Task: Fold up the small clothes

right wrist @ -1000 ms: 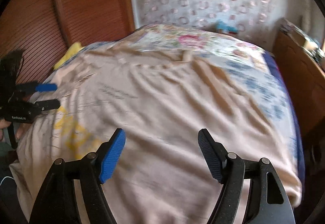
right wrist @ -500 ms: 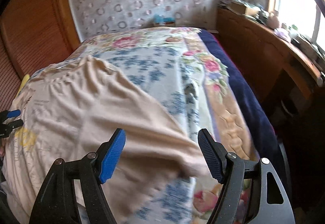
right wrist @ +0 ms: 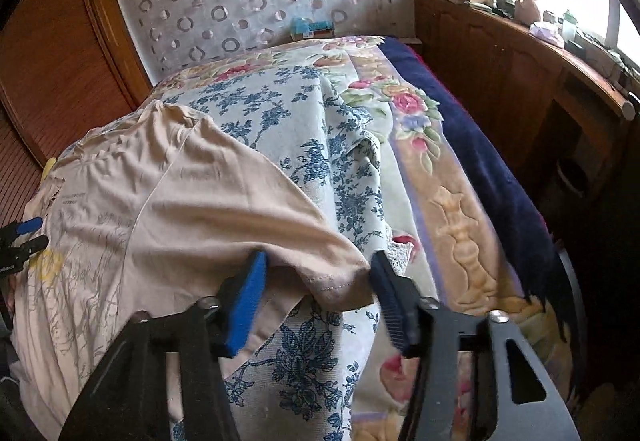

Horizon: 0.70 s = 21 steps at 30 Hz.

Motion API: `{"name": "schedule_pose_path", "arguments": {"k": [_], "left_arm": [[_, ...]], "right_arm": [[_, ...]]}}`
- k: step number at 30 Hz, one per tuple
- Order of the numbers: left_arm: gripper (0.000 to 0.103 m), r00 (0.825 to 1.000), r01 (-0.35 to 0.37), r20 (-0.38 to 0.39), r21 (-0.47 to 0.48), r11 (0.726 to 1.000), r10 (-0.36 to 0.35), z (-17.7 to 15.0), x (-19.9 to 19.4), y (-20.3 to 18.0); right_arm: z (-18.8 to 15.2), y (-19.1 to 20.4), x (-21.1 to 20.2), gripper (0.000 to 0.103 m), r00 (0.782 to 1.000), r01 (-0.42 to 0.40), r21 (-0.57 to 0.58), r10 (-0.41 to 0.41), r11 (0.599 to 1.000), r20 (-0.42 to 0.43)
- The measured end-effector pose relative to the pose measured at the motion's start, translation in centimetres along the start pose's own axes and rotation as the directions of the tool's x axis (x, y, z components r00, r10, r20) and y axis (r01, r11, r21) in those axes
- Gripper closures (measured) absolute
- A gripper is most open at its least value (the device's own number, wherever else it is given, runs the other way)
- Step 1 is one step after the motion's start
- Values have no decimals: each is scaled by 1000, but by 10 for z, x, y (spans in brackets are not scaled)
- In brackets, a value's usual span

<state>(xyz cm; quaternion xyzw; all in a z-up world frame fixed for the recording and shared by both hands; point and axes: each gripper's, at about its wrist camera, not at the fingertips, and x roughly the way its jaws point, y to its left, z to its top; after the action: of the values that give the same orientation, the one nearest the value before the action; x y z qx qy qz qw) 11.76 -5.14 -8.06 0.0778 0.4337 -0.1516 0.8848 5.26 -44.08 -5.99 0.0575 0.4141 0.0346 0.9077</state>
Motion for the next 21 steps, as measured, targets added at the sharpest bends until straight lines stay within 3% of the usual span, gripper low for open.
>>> {"name": "schedule_pose_path", "arguments": {"k": [6, 10, 16, 21], "left_arm": [[9, 1000, 5, -8, 10, 1000, -5, 1, 2, -1], [5, 1000, 7, -14, 17, 1000, -7, 1, 3, -2], [5, 1000, 19, -10, 32, 999, -19, 0, 1, -4], [5, 997, 52, 50, -2, 999, -52, -3, -16, 4]], "right_arm": [[-3, 10, 7, 85, 1000, 27, -62, -27, 998, -7], [-2, 17, 6, 96, 999, 52, -104, -53, 993, -3], [7, 37, -6, 97, 999, 9, -127, -3, 992, 54], [17, 79, -12, 97, 994, -62, -196, 78, 979, 72]]}}
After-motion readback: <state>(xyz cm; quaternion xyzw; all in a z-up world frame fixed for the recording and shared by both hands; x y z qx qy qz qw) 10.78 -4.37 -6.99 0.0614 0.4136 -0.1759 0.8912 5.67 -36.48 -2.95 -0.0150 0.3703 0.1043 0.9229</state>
